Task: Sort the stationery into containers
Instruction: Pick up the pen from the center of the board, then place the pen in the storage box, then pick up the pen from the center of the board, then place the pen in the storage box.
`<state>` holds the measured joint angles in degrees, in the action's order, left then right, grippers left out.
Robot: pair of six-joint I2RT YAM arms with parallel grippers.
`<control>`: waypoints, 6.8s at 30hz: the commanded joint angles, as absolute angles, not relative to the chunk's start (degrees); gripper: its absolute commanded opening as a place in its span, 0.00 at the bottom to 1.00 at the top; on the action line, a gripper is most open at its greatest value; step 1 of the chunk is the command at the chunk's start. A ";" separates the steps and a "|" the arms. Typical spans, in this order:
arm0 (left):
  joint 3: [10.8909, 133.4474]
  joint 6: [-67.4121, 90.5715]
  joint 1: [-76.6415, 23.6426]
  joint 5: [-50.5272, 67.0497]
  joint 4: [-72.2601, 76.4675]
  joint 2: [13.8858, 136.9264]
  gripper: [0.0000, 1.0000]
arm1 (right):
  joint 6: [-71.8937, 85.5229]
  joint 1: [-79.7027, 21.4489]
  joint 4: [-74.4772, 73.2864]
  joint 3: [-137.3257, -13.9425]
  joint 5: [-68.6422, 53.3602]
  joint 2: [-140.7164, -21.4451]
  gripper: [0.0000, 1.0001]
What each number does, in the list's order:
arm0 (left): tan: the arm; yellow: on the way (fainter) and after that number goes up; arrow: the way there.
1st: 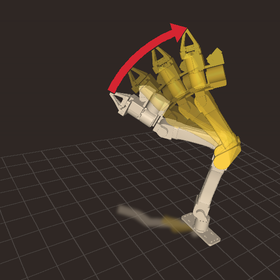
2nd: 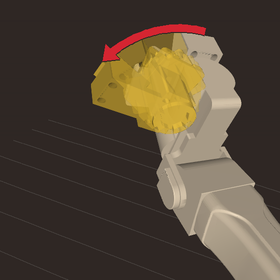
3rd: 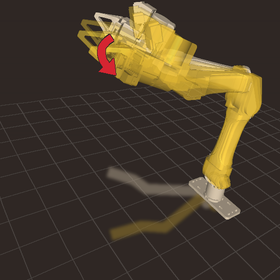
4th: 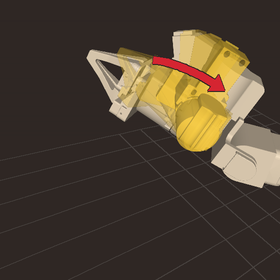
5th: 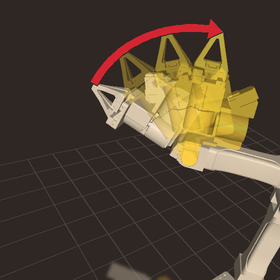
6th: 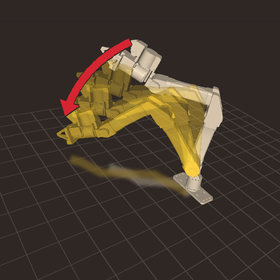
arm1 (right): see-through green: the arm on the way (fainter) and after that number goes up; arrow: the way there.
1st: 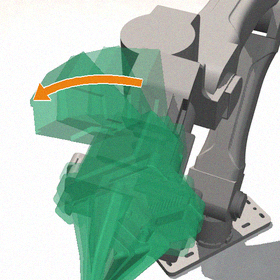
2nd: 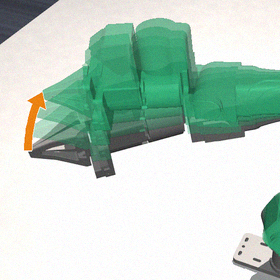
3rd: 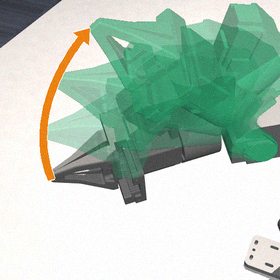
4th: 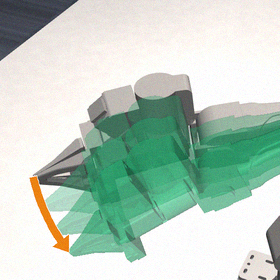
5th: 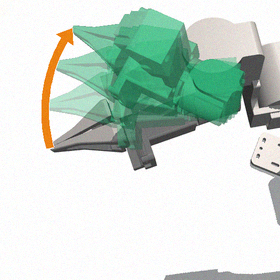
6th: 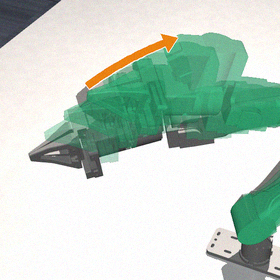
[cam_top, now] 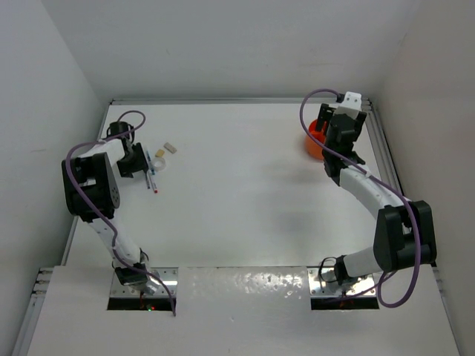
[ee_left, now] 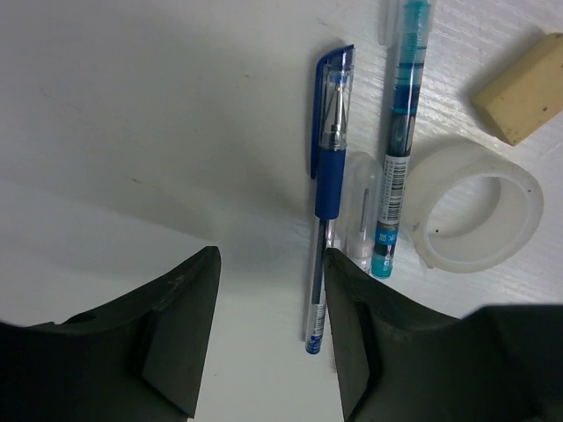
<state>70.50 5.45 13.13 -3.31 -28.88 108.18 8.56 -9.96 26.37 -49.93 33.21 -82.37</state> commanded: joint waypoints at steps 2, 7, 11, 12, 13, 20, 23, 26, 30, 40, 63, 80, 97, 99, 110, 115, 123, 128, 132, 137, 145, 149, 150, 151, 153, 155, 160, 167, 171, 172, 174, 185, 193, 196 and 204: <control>72.25 4.66 12.04 -2.72 -29.35 108.19 0.48 | 8.44 -10.20 26.46 -50.71 33.31 -81.30 0.79; 70.84 5.45 11.87 -4.56 -30.76 109.59 0.48 | 8.88 -10.37 26.46 -50.89 32.96 -81.30 0.79; 71.02 7.82 12.04 -4.83 -31.73 110.83 0.47 | 8.26 -10.28 26.19 -51.06 32.96 -80.86 0.79; 71.02 8.17 12.04 -4.83 -31.82 110.83 0.46 | 8.17 -10.28 26.19 -51.06 33.05 -80.69 0.79; 71.19 8.52 12.04 -4.83 -31.56 111.09 0.43 | 8.00 -10.28 26.28 -50.98 33.13 -80.42 0.79; 72.60 10.46 13.27 -5.10 -32.43 113.29 0.14 | 7.56 -10.63 26.19 -51.06 33.13 -79.72 0.79; 72.86 11.51 14.85 -4.92 -33.66 113.73 0.00 | 6.86 -11.16 26.02 -51.41 32.87 -79.37 0.79; 73.56 10.81 16.08 -4.83 -34.37 112.42 0.00 | 6.33 -11.78 24.53 -52.82 30.59 -79.54 0.79; 76.28 4.95 17.05 -3.52 -33.14 106.81 0.00 | 7.73 -12.13 18.22 -56.33 17.20 -80.33 0.79; 73.41 -20.64 11.87 26.05 -16.27 85.18 0.00 | 15.89 -18.27 17.82 -67.32 -9.81 -83.67 0.77; 59.06 -2.02 -11.77 44.56 5.71 69.35 0.00 | 34.36 -37.00 37.88 -71.10 -15.74 -93.42 0.74; 57.13 -0.96 -12.31 33.94 1.15 67.50 1.00 | 33.49 -33.51 34.74 -68.65 -8.45 -91.24 0.00; 46.76 -1.58 -6.86 8.00 -8.00 62.23 1.00 | 16.09 -0.26 20.01 -55.82 16.87 -82.17 0.00; 46.76 -1.76 -6.42 7.47 -7.82 62.31 1.00 | 16.26 2.90 21.96 -55.11 17.49 -83.58 0.00; 47.11 -1.76 -4.13 7.03 -7.73 63.19 1.00 | 17.66 5.80 28.74 -58.35 16.81 -93.95 0.00; 46.93 -1.67 -3.52 7.21 -7.56 63.28 1.00 | 19.86 6.24 29.18 -59.33 14.07 -95.62 0.00; 46.23 -0.62 -2.47 5.54 -7.03 63.54 1.00 | 21.18 6.33 32.07 -56.44 13.45 -98.17 0.00; 45.88 -0.62 -1.93 5.45 -6.86 63.72 1.00 | 20.40 6.33 31.29 -56.25 13.01 -98.88 0.02; 45.70 -0.62 -1.85 5.62 -6.59 63.72 1.00 | 17.85 6.24 30.24 -55.81 10.73 -97.56 0.41; 45.53 1.23 -1.76 5.36 -6.33 63.72 1.00 | 14.42 6.07 26.20 -57.21 8.88 -95.63 0.62; 44.30 4.30 -1.06 0.38 -6.15 63.19 1.00 | 11.70 3.70 23.65 -55.90 9.75 -87.91 0.68; 46.31 6.42 2.37 -4.48 -11.76 66.52 1.00 | 8.88 0.53 21.89 -54.58 12.56 -82.98 0.71; 48.15 6.68 3.68 -4.57 -15.61 68.97 0.99 | 8.62 -1.82 21.45 -54.41 13.70 -82.01 0.72; 49.21 6.77 4.47 -4.14 -17.47 70.30 0.95 | 8.44 -3.59 21.45 -53.62 14.06 -80.00 0.72; 51.85 7.29 6.67 -1.69 -22.13 74.25 0.59 | 8.96 -5.96 21.44 -53.00 15.29 -78.32 0.69; 54.47 7.21 7.64 -0.36 -24.51 78.20 0.32 | 10.19 -7.03 20.75 -53.35 15.47 -76.56 0.65; 57.74 4.93 6.60 -1.48 -27.16 84.89 0.40 | 9.58 -12.47 18.90 -53.62 12.40 -75.94 0.65; 64.94 8.87 5.36 -5.97 -33.39 99.12 0.54 | 9.23 -16.34 19.16 -52.65 9.93 -77.43 0.67; 66.89 10.98 5.01 -6.94 -34.28 102.30 0.45 | 8.88 -17.05 18.55 -52.30 9.93 -77.26 0.68; 65.93 11.16 4.92 -7.12 -33.76 102.13 0.44 | 8.88 -17.14 18.54 -52.12 9.93 -76.82 0.68; 65.22 11.95 4.92 -7.56 -32.35 102.48 0.43 | 8.88 -17.14 18.46 -51.59 10.19 -76.56 0.68; 62.93 15.12 6.85 -6.94 -33.48 106.26 0.00 | 8.97 -17.58 18.46 -51.15 10.99 -74.62 0.68; 64.94 10.65 9.14 -6.15 -37.70 97.84 0.00 | 7.74 -19.16 16.36 -52.64 8.01 -74.27 0.68; 67.14 5.38 8.53 -5.28 -34.91 90.65 0.00 | 8.35 -19.51 12.67 -55.80 2.75 -75.32 0.69; 55.85 -15.72 0.63 22.69 -8.76 66.31 0.00 | 18.26 -24.68 18.16 -63.01 -14.23 -79.97 0.69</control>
<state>61.34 -6.22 4.47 5.15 -23.40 74.41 12.64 -21.26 11.57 -59.90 -6.92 -78.32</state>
